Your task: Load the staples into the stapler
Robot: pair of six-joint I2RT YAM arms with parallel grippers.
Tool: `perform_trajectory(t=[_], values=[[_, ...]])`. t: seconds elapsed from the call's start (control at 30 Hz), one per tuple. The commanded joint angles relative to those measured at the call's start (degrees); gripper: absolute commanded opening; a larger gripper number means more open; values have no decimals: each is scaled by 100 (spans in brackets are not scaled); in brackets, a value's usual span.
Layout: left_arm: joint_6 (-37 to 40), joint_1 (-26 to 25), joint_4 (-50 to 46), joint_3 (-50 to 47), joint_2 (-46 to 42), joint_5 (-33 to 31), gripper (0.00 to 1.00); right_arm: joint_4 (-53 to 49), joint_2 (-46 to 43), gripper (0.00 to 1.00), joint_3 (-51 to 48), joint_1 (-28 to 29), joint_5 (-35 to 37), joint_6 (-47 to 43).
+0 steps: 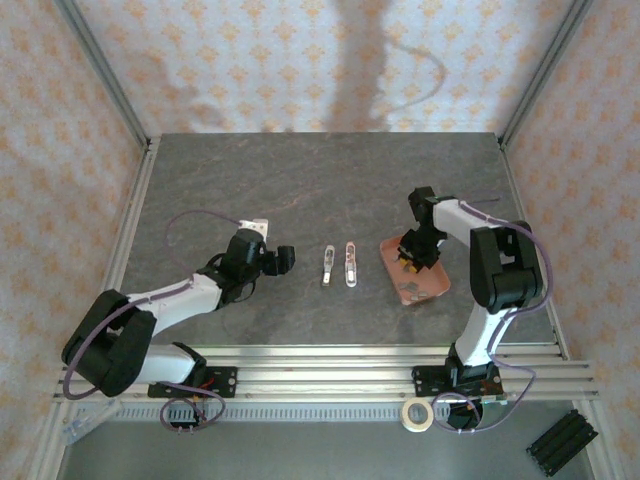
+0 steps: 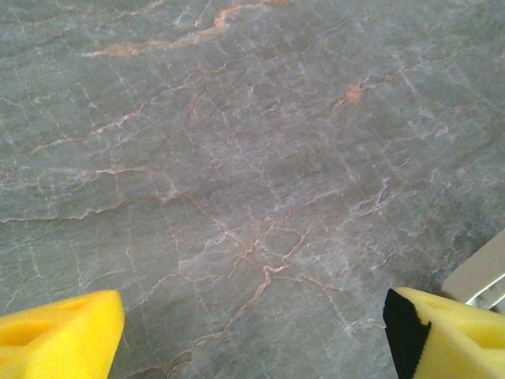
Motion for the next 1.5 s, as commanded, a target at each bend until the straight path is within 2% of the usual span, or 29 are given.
perform_trajectory(t=[0.0,0.1,0.37,0.6,0.8,1.47], values=[[199,57,-114,87,-258,-39,86,144,-504,19,-119,12,214,-315],[346,61,118,6,-431,191,86,233,-888,19,-194,8,65,-633],[1192,57,1032,-231,-973,1130,80,785,-1903,19,-514,17,-965,-1338],[2235,49,1259,-231,-1396,2062,73,1018,-2543,19,-638,107,-1860,-1758],[2932,51,1297,-208,-1633,2815,70,1391,-2967,20,-705,316,-2397,-1773],[3750,55,1053,245,-1404,3787,68,2573,-3380,20,-952,704,-3107,-1269]])
